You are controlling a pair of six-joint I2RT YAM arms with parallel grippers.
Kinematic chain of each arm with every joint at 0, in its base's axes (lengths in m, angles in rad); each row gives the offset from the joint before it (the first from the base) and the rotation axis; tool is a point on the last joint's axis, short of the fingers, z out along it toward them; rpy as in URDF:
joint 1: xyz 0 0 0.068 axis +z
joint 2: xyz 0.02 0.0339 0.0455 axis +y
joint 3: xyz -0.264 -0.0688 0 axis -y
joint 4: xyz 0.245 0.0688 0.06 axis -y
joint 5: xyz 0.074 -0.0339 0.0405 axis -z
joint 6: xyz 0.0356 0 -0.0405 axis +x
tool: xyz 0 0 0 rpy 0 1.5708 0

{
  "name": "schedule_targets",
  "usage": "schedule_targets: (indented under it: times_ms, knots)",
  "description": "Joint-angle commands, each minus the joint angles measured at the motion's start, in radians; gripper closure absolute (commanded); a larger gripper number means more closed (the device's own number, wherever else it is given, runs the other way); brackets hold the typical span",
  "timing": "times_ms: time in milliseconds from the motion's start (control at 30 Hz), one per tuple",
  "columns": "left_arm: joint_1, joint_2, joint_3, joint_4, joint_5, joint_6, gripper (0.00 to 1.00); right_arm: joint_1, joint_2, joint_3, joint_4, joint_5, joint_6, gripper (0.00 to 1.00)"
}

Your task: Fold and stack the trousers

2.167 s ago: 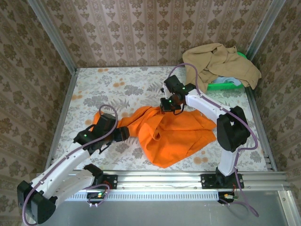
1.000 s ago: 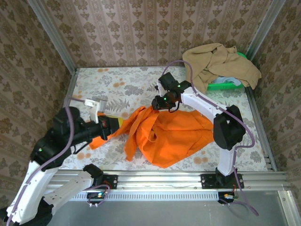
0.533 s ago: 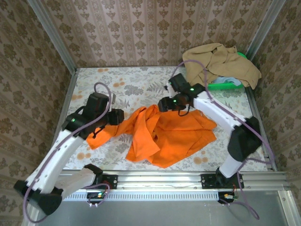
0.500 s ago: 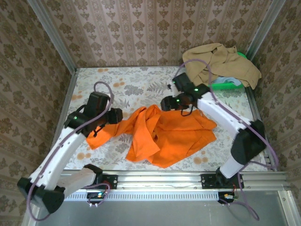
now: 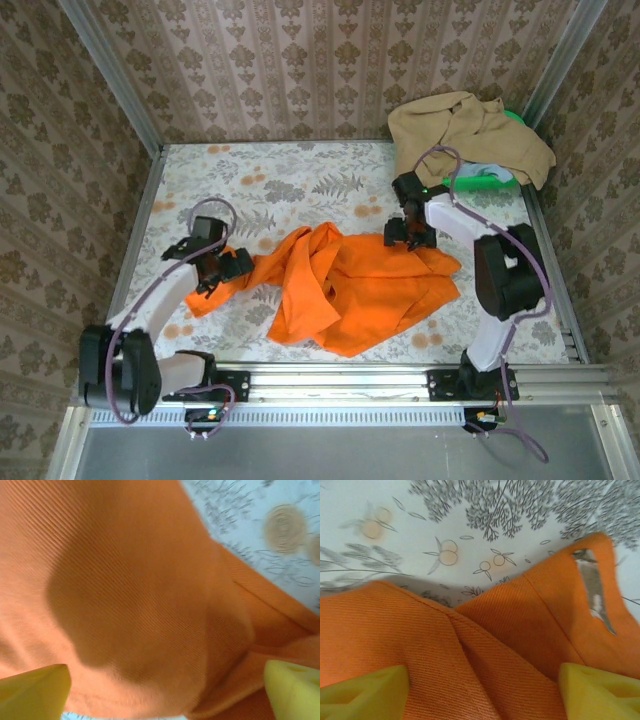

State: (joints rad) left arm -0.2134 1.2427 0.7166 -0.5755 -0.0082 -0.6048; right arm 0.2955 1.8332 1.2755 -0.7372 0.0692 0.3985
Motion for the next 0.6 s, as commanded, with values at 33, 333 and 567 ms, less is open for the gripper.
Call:
schedule_targets:
  times_ms: [33, 333, 567]
  knots:
    - [0.026, 0.096, -0.065, 0.189, 0.038, -0.08, 0.6, 0.008, 0.052, -0.001, 0.025, 0.019, -0.013, 0.51]
    - [0.043, 0.011, -0.03, 0.192, -0.025, 0.004, 1.0, 0.022, -0.147, 0.023, -0.019, 0.091, -0.028, 1.0]
    - [0.085, -0.106, 0.203, 0.054, -0.056, 0.089, 1.0, 0.019, -0.333, 0.075, -0.053, 0.158, -0.041, 1.0]
